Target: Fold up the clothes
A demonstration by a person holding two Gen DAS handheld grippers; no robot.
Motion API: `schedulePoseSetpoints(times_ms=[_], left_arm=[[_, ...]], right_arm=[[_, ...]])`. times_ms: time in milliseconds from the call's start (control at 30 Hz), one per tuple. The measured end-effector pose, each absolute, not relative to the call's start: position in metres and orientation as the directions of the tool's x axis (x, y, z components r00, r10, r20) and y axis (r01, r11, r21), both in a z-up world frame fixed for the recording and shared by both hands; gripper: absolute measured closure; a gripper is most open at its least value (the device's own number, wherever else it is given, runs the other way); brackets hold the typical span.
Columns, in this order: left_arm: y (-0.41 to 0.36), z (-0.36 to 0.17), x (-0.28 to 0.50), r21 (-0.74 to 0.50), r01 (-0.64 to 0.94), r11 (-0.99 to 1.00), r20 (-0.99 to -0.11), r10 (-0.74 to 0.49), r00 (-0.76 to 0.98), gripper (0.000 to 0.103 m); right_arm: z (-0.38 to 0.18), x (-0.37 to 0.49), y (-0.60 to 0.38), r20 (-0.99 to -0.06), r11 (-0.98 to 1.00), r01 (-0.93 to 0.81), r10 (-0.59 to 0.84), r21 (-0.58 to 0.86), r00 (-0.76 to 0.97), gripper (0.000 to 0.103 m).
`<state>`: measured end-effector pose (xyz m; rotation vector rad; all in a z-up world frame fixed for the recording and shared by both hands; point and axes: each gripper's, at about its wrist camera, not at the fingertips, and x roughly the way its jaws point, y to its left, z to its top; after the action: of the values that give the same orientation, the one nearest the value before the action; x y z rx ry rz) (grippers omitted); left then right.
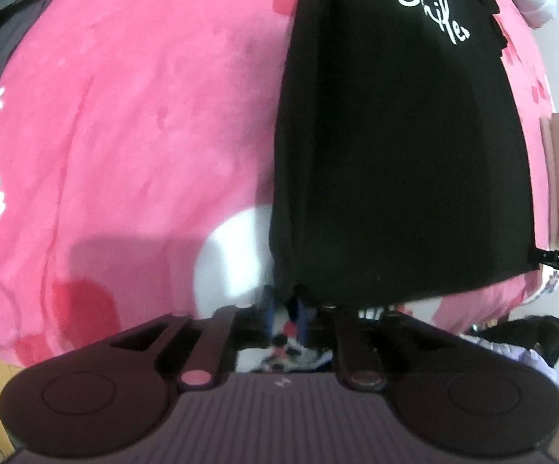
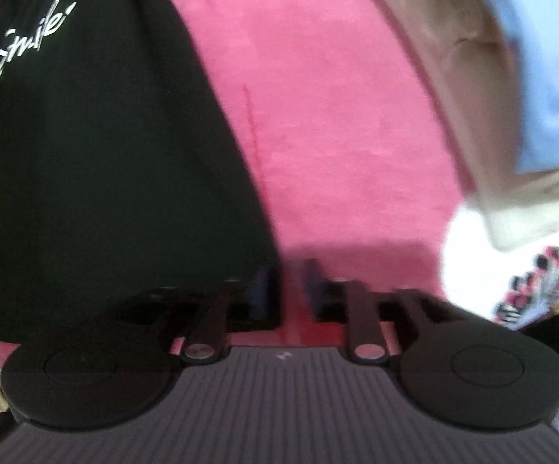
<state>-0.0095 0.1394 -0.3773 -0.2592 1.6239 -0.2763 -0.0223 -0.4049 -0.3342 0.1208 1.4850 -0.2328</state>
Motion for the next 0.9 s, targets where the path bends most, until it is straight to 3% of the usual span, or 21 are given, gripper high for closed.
schedulePoseSetpoints(times_ms=[100,167,233,400,500,600,633,667,767,900], left_arm=[[0.154,-0.369,-0.015,-0.308,-0.010,0.951,-0.947,-0.308,-0.090,0.074],[0.166,-0.360,-0.017,-0.274,-0.009,0.962,-0.956,-0.274,-0.103,0.073],[0.179,-0.348,-0.012,-0.275,-0.022,0.961,-0.959,-0.276,-0.069,0.073],[0.183,-0.340,0.020,-0.327,-0.021,0.945,-0.943,-0.325,0.067,0.069],[0.170,-0.361,0.046,-0.341,-0.015,0.940,-0.935,-0.338,0.108,0.069],[0.155,-0.380,0.053,-0.330,-0.013,0.944,-0.939,-0.327,0.111,0.080],[0.150,-0.386,0.054,-0.315,-0.014,0.949,-0.944,-0.312,0.106,0.094],[0.148,-0.391,0.054,-0.303,-0.016,0.953,-0.949,-0.300,0.098,0.099],[0.142,-0.394,0.040,-0.284,-0.033,0.958,-0.954,-0.279,0.108,0.101],[0.153,-0.392,0.029,-0.277,-0.070,0.958,-0.958,-0.270,0.103,0.101]], right_arm=[[-0.319,-0.003,-0.377,-0.987,0.989,0.147,-0.053,-0.030,0.152,0.055],[-0.309,0.011,-0.358,-0.978,0.996,0.091,-0.030,-0.012,0.205,0.057],[-0.299,0.024,-0.338,-0.966,0.999,0.033,-0.005,0.004,0.257,0.065],[-0.274,0.057,-0.291,-0.924,0.993,-0.114,0.071,0.030,0.376,0.074],[-0.290,0.079,-0.253,-0.917,0.974,-0.204,0.169,0.098,0.363,0.081],[-0.306,0.102,-0.216,-0.903,0.942,-0.293,0.264,0.166,0.340,0.087],[-0.312,0.110,-0.203,-0.896,0.928,-0.322,0.296,0.187,0.330,0.088],[-0.317,0.117,-0.191,-0.889,0.913,-0.350,0.326,0.209,0.320,0.089],[-0.334,0.140,-0.159,-0.874,0.871,-0.423,0.392,0.251,0.288,0.090],[-0.361,0.149,-0.157,-0.924,0.880,-0.439,0.303,0.178,0.232,0.092]])
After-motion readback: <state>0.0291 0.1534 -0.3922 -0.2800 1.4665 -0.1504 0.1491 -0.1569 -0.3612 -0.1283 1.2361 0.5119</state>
